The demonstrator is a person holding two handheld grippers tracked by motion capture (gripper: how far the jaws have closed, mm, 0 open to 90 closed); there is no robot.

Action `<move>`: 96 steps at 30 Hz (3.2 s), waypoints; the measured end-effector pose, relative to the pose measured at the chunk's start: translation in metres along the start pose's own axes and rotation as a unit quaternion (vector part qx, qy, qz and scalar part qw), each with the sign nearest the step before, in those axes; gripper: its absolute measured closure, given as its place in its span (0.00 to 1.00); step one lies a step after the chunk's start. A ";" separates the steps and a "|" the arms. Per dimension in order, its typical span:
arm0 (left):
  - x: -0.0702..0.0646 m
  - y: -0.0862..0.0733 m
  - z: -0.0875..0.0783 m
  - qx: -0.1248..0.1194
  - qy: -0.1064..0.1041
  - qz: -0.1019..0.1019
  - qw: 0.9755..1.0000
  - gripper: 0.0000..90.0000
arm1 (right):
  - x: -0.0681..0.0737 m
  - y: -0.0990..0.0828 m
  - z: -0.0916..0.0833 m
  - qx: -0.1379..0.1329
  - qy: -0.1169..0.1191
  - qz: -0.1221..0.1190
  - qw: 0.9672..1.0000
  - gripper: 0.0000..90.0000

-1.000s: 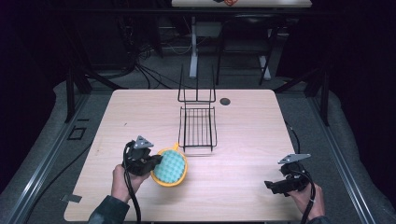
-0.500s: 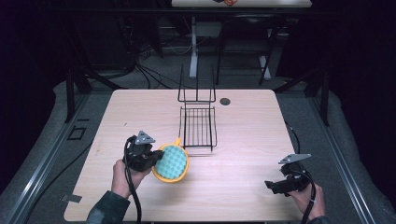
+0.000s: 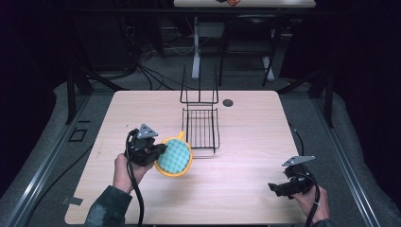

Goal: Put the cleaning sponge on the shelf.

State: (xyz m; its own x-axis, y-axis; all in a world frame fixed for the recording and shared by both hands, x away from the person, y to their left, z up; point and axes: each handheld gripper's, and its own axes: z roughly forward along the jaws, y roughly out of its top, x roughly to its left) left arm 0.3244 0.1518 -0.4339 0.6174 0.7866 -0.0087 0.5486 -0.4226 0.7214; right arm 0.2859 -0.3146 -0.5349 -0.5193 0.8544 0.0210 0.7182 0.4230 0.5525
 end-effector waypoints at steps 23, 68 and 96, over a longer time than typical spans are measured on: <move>0.003 0.026 0.007 0.000 0.006 0.013 1.000 0.96 | 0.000 0.000 -0.001 -0.005 0.002 0.006 1.000 0.08; 0.014 0.055 0.046 -0.014 0.008 -0.006 1.000 0.96 | -0.001 0.000 -0.001 -0.005 0.001 0.002 1.000 0.09; 0.025 0.050 0.076 -0.025 0.017 -0.050 0.998 0.96 | 0.000 0.000 -0.002 -0.005 0.003 0.004 1.000 0.09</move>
State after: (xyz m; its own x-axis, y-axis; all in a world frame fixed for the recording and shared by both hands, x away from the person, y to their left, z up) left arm 0.4102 0.1164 -0.4506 0.5403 0.8394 -0.0592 0.5769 -0.3182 0.7523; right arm 0.2849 -0.3150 -0.5333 -0.5163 0.8559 0.0307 0.7176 0.4128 0.5609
